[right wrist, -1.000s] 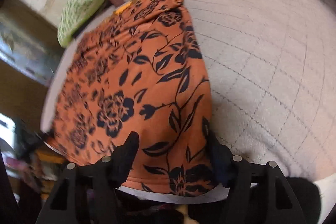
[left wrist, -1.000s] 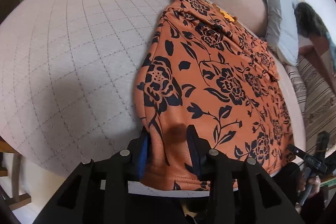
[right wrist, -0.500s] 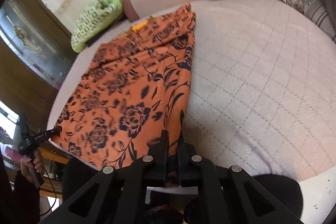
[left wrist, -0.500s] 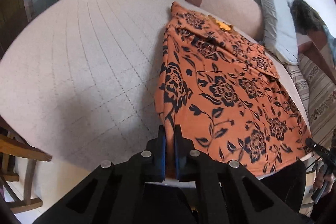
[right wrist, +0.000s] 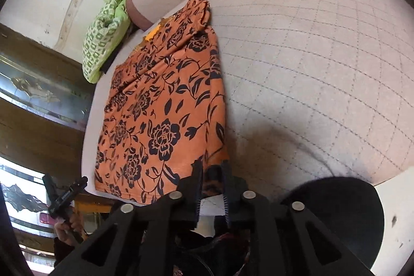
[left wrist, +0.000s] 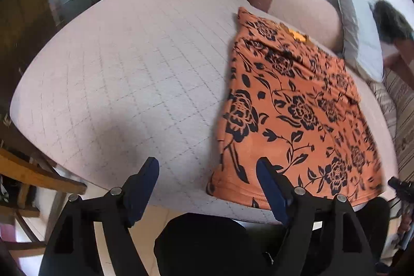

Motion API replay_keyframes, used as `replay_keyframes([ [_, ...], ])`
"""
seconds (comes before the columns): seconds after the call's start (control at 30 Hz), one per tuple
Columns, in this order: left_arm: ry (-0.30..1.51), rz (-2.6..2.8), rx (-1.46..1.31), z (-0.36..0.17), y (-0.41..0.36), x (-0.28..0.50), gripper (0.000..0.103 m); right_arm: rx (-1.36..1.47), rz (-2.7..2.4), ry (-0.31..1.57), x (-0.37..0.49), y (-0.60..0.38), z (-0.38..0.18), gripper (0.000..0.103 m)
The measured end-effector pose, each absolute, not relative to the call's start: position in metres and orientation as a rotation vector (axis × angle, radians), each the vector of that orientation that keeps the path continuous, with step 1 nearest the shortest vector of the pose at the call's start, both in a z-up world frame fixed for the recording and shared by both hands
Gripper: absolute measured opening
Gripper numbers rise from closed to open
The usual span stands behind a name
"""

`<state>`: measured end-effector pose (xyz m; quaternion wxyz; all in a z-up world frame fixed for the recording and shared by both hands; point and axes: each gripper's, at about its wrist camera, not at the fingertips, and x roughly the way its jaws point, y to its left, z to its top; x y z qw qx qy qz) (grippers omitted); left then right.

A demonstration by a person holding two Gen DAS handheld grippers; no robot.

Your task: Fold small clothes

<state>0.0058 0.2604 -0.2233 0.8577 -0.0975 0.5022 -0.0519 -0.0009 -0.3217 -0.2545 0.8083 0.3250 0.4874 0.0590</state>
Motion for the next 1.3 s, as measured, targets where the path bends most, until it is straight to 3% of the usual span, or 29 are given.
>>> replay_keyframes([
  [0.07,1.046,-0.121,-0.264,-0.225,0.269,0.004,0.078,0.763,0.14,1.028,-0.005,-0.331,-0.256,0.034],
  [0.13,1.053,-0.125,-0.297,-0.23,0.271,0.008,0.078,0.817,0.135,1.002,-0.009,-0.337,-0.254,0.079],
  [0.17,1.067,-0.14,-0.304,-0.235,0.269,0.012,0.078,0.834,0.124,0.969,-0.012,-0.339,-0.251,0.08],
  [0.4,1.164,-0.299,-0.252,-0.27,0.227,0.031,0.075,0.81,0.162,0.95,-0.009,-0.324,-0.242,0.08],
  [0.5,1.132,-0.253,-0.123,-0.273,0.211,0.022,0.048,0.781,0.16,0.96,-0.009,-0.317,-0.243,0.08],
  [0.53,1.125,-0.248,-0.093,-0.272,0.209,0.02,0.03,0.777,0.161,0.961,-0.01,-0.317,-0.244,0.08],
  [0.57,1.13,-0.255,-0.101,-0.272,0.21,0.019,0.018,0.771,0.159,0.963,-0.009,-0.316,-0.245,0.08],
  [0.63,1.146,-0.287,-0.178,-0.271,0.216,0.021,0.013,0.766,0.149,0.975,-0.007,-0.315,-0.249,0.08],
  [0.73,1.148,-0.287,-0.159,-0.269,0.212,0.025,0.013,0.783,0.133,0.984,-0.002,-0.319,-0.257,0.08],
  [0.8,1.166,-0.286,-0.174,-0.27,0.212,0.03,0.02,0.8,0.111,0.98,0.001,-0.327,-0.263,0.08],
  [0.87,1.181,-0.326,-0.246,-0.269,0.21,0.039,0.048,0.812,0.1,0.975,0.004,-0.337,-0.269,0.08],
  [0.9,1.168,-0.331,-0.269,-0.267,0.209,0.04,0.049,0.818,0.098,0.971,0.006,-0.342,-0.27,0.08],
  [0.97,1.154,-0.324,-0.276,-0.266,0.203,0.046,0.047,0.837,0.107,0.96,0.011,-0.353,-0.275,0.08],
  [1.0,1.151,-0.315,-0.281,-0.267,0.202,0.048,0.04,0.858,0.117,0.954,0.015,-0.359,-0.279,0.08],
  [1.03,1.149,-0.302,-0.288,-0.268,0.202,0.05,0.021,0.878,0.128,0.949,0.018,-0.363,-0.282,0.08],
  [1.07,1.154,-0.296,-0.303,-0.27,0.203,0.053,0.013,0.903,0.154,0.946,0.022,-0.365,-0.287,0.078],
  [1.17,1.15,-0.299,-0.334,-0.272,0.205,0.053,0.01,0.945,0.24,0.992,0.036,-0.359,-0.302,0.066],
  [1.3,1.127,-0.341,-0.356,-0.265,0.208,0.05,0.009,0.875,0.321,1.099,0.047,-0.324,-0.32,0.031],
])
